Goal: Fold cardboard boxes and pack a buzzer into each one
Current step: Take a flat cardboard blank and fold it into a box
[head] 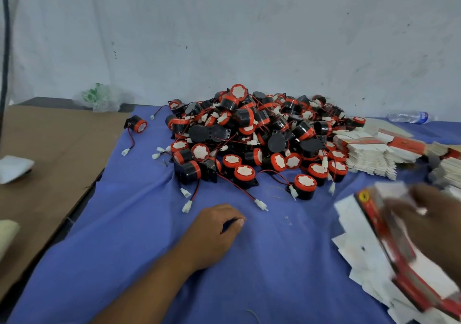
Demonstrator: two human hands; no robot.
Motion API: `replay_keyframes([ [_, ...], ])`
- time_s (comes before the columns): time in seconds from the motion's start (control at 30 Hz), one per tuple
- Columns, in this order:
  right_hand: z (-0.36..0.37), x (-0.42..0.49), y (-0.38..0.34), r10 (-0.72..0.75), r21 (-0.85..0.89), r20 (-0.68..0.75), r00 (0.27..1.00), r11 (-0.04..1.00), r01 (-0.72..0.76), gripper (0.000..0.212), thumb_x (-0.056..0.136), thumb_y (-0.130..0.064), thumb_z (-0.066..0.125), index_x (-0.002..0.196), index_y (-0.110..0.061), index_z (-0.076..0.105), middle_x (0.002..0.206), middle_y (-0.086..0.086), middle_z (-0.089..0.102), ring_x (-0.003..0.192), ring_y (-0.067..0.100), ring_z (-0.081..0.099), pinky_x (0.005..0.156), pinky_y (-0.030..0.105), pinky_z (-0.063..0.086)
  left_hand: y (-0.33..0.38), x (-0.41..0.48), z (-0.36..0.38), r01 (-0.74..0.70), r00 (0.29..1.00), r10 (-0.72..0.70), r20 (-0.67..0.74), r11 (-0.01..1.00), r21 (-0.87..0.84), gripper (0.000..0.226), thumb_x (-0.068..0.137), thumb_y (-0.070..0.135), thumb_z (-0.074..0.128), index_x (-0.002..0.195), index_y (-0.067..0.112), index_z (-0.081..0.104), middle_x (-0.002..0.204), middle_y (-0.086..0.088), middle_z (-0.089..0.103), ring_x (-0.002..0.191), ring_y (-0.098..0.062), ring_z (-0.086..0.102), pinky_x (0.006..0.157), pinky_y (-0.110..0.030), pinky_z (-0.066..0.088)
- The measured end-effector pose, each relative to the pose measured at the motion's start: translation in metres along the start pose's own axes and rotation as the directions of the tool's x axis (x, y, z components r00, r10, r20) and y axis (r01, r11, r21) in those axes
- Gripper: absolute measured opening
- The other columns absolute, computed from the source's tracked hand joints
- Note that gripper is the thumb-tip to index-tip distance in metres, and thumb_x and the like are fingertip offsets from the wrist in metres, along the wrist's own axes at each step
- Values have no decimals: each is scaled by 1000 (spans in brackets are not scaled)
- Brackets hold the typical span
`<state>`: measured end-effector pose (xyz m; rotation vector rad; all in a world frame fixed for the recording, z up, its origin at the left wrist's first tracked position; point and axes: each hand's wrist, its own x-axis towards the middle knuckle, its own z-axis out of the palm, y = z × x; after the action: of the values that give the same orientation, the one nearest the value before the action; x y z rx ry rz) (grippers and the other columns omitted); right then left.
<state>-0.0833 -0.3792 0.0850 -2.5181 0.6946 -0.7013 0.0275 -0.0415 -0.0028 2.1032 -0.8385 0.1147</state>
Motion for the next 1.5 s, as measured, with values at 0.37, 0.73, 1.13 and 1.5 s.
replay_keyframes([
  [0.37,95,-62,-111,-107,733,86,990,680,10,7,94,-18,66,90,-23,64,72,-3,70,60,13,62,55,28,51,39,-5,-8,93,995,-100,16,840,-535,28,94,49,55,114,35,69,101,5,73,91,-10,68,73,-27,57],
  [0.73,109,-86,-119,-553,706,282,784,673,221,78,76,-65,72,140,-65,27,161,-27,0,136,-15,31,107,27,45,38,-3,-2,69,995,-99,1,686,-724,55,88,62,58,136,35,56,135,0,62,126,-23,57,98,-33,50],
  [1.13,108,-81,-113,-646,841,268,715,519,154,51,96,-18,66,145,-20,50,154,-14,41,142,-3,34,105,25,47,36,-6,-4,-9,964,-68,-258,959,-283,70,79,28,64,143,41,38,126,29,57,107,2,63,79,-15,54],
  [1.5,112,-77,-114,-769,113,-322,552,548,829,28,94,-10,49,102,-2,75,104,6,76,90,25,72,68,38,58,46,-5,-8,-15,949,67,-308,986,169,76,63,12,57,137,28,45,153,1,33,140,-21,28,111,-29,22],
])
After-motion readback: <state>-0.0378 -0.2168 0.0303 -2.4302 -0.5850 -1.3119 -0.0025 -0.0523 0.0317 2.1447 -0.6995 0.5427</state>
